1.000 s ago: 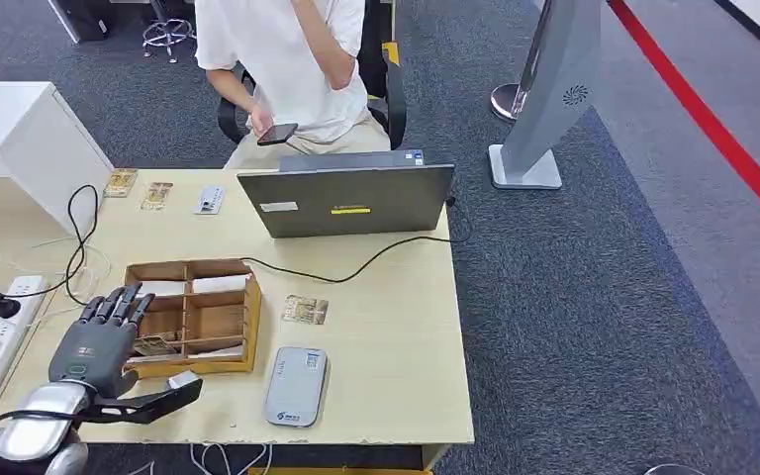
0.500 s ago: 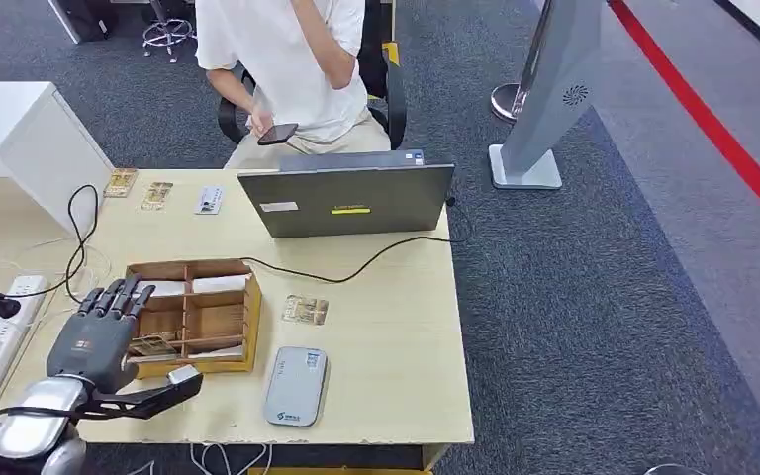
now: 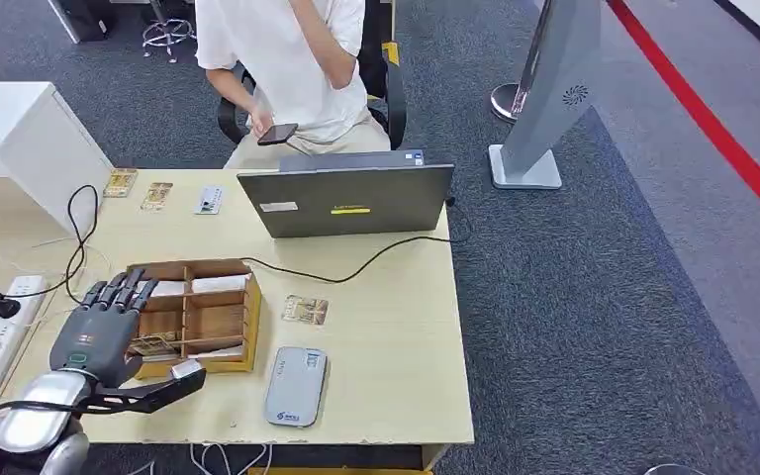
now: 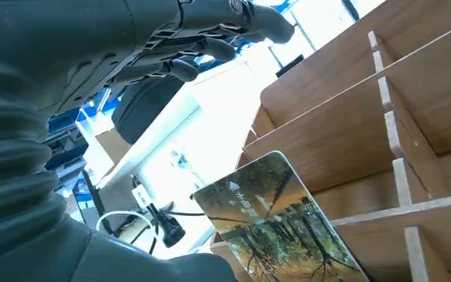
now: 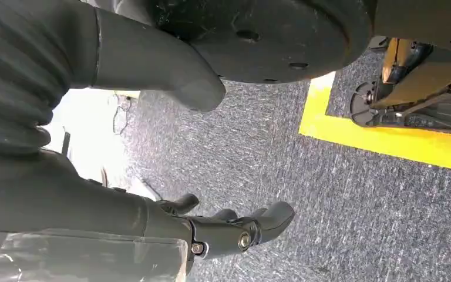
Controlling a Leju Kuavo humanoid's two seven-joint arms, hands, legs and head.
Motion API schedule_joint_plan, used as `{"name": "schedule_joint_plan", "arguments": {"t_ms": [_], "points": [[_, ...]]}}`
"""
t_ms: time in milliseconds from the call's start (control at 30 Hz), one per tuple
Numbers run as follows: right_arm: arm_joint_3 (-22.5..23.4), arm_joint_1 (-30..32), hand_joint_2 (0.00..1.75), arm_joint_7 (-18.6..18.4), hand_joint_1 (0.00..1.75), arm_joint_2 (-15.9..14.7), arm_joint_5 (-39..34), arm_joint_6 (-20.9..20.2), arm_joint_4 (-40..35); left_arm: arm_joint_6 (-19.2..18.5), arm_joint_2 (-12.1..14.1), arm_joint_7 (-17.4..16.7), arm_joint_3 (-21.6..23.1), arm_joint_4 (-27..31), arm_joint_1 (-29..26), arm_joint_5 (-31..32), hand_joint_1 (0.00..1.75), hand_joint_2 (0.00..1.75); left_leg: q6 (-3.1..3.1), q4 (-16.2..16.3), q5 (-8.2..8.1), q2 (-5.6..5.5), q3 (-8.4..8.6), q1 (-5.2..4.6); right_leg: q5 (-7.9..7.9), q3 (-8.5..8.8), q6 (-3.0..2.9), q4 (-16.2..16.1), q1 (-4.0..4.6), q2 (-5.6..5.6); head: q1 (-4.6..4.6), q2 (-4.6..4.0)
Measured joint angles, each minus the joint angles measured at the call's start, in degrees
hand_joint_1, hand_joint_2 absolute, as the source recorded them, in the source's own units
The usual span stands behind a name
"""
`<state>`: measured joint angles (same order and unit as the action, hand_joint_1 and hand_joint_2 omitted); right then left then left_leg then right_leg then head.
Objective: Pass the card to the sensor for recognition and then transmit it.
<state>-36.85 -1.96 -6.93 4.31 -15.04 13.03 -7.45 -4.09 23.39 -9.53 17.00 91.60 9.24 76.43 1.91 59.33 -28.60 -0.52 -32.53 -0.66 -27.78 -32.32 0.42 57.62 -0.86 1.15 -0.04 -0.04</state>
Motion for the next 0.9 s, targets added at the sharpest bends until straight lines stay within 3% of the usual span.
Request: {"name": "schedule_joint_plan", "arguments": {"t_ms": [833,867,900], "points": [[-0.79,-0.03,1.75,-0.09,0.00,0.00,-0.04,-0.04,0.09,0.00,0.00,-0.02,0.04,-0.02,0.01,-0.26,0.00,1.75,0.00,0.00,0.00,0.00,0.00,0.00,0.00,0.00,0.00,0.00,0.00,0.00,0.02,0.00],[-0.81,-0.04,1.75,-0.09,0.00,0.00,-0.04,-0.04,0.09,0.00,0.00,-0.02,0.04,-0.02,0.01,-0.26,1.75,1.75,0.00,0.00,0.00,0.00,0.00,0.00,0.00,0.00,0.00,0.00,0.00,0.00,0.02,0.00],[-0.81,-0.04,1.75,-0.09,0.00,0.00,-0.04,-0.04,0.09,0.00,0.00,-0.02,0.04,0.00,0.01,-0.26,1.75,1.75,0.00,0.00,0.00,0.00,0.00,0.00,0.00,0.00,0.00,0.00,0.00,0.00,0.02,0.00]]}}
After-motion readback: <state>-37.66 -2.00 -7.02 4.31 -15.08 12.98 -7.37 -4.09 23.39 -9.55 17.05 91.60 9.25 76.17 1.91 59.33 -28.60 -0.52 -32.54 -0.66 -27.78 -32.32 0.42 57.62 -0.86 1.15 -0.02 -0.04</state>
